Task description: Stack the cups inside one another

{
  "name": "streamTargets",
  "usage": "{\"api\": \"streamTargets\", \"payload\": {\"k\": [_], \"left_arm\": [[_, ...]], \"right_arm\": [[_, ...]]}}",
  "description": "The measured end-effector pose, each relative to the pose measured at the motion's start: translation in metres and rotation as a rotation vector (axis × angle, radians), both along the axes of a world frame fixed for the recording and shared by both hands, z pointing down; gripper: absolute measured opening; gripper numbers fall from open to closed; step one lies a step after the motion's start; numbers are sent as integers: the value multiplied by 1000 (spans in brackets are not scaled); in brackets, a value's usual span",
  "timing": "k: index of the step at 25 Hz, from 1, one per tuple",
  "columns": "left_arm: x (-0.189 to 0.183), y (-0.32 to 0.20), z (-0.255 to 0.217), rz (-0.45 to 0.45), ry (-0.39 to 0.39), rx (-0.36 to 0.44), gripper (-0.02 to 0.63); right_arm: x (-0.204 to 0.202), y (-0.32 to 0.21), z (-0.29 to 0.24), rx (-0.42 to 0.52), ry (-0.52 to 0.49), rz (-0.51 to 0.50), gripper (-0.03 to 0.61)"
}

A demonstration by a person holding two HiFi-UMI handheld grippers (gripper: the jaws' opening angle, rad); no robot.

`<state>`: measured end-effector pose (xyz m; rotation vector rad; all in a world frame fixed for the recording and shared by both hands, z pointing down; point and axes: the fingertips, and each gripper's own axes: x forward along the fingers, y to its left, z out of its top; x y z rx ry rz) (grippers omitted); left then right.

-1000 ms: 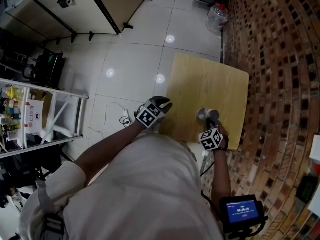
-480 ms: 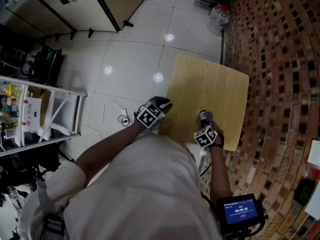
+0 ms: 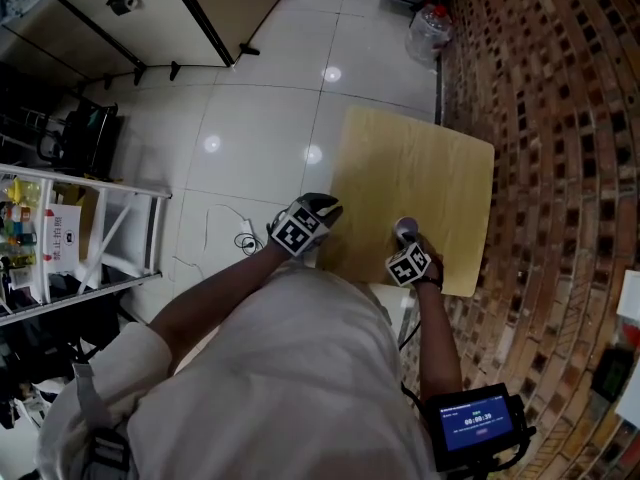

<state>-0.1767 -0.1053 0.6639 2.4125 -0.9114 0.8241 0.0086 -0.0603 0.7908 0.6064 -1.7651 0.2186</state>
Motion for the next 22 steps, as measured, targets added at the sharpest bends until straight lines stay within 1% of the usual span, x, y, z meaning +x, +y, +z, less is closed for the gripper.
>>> {"api": "streamTargets", "payload": {"k": [3, 7, 9, 13, 15, 18, 20, 22], "left_arm": [[4, 2, 0, 18, 0, -2, 85], [10, 5, 0, 45, -8, -5, 85], [12, 7, 0, 55, -14, -5, 86], [16, 10, -1, 82, -29, -4, 85], [21, 9, -3, 87, -37, 7, 86], [29, 1, -10, 55, -53, 48, 89], [37, -4, -15, 29, -48, 66, 92], [50, -8, -19, 12, -25, 74, 92]], "right_arm": [[-4, 3, -6, 28, -26, 4, 78], [0, 13, 2, 19, -28, 30, 78], [4, 16, 3, 27, -43, 69, 78], [14, 13, 0, 62, -107, 189, 78], [19, 11, -12, 89, -155, 241, 78], [27, 12, -35, 140, -271, 320, 78], [39, 16, -45, 173, -351, 379, 78], [55, 18, -61, 206, -415, 431, 82]]}}
